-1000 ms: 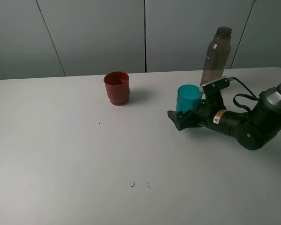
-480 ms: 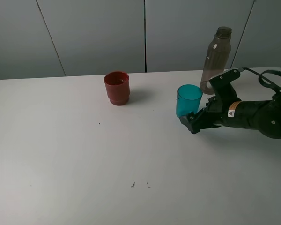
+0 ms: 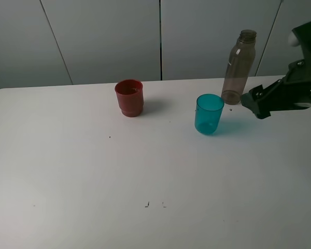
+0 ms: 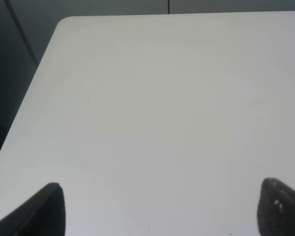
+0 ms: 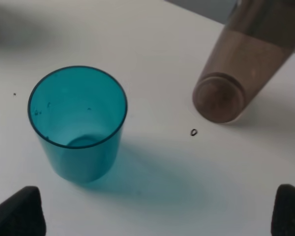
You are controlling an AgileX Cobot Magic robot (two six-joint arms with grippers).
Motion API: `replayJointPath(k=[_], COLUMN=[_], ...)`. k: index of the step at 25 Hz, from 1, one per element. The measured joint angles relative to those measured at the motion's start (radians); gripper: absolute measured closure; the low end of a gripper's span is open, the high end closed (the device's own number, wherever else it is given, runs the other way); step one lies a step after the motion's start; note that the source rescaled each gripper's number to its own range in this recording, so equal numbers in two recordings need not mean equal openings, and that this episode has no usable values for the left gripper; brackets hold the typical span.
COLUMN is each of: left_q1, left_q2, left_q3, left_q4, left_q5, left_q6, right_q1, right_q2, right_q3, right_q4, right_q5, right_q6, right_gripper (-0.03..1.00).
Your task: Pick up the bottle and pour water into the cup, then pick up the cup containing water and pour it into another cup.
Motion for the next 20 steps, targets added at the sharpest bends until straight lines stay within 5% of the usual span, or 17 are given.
replayJointPath(k=[9, 20], left_q1=[0.0, 0.0], left_q2=[0.0, 0.0], left_q3=[0.0, 0.0], left_q4=[0.0, 0.0], left_q5=[0.0, 0.0], left_q6=[0.0, 0.0], right_q1=[0.0, 0.0], right_q2=[-0.483, -0.895], right_q3=[-0.038, -0.046], right_q4=[0.073, 0.18], right_q5=[0.53, 0.953], right_q6=[-0.004, -0.011], right_gripper=[-0.03, -0.03])
